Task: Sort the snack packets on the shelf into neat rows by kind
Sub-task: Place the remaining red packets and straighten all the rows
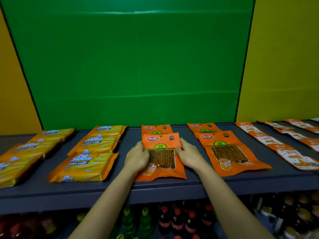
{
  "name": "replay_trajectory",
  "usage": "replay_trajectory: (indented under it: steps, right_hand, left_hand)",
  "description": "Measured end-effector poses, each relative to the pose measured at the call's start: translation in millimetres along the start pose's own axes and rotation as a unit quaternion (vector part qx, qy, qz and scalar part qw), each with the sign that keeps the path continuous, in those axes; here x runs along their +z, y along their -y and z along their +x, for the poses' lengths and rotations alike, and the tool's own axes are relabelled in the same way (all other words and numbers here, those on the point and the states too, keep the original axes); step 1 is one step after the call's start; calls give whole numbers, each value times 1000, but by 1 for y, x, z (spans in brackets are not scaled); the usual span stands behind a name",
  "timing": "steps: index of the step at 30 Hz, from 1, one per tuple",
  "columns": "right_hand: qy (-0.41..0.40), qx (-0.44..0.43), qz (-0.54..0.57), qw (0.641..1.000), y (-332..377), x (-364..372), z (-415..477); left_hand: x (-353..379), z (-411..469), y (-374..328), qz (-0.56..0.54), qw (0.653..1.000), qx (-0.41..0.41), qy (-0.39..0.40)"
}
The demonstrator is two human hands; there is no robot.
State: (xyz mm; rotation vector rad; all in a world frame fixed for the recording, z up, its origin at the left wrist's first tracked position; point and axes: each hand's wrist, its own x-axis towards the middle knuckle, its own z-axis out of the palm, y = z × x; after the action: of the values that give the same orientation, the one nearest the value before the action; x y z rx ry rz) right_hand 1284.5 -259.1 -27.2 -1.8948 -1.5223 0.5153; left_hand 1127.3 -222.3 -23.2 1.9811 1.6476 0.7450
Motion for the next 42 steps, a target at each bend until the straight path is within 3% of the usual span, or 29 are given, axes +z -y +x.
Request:
replay_trajectory:
  steps: [12,20,26,33,37,42]
  right_hand:
    - [13,5,-43,999,0,1,3]
    - [20,-20,-103,994,2,0,5]
    - [5,-43,-77,996,-1,2,9]
    - [-60,-79,-14,995,11,-8,-2]
    - [-12,-111,11,994,48,-9,-13]
    - [63,-109,79,989,94,34,-22]
  left_hand:
    - [-3,-4,0,-49,998,-16,-26]
    - [-1,-2,0,-8,1000,-20,0]
    - [-1,-4,-3,4,1000,-12,-10]
    - [-29,-8,-6,11,994,51,-94]
    - [-79,-5,18,22,991,47,-126]
    - [-130,3,89,13,991,-20,-129]
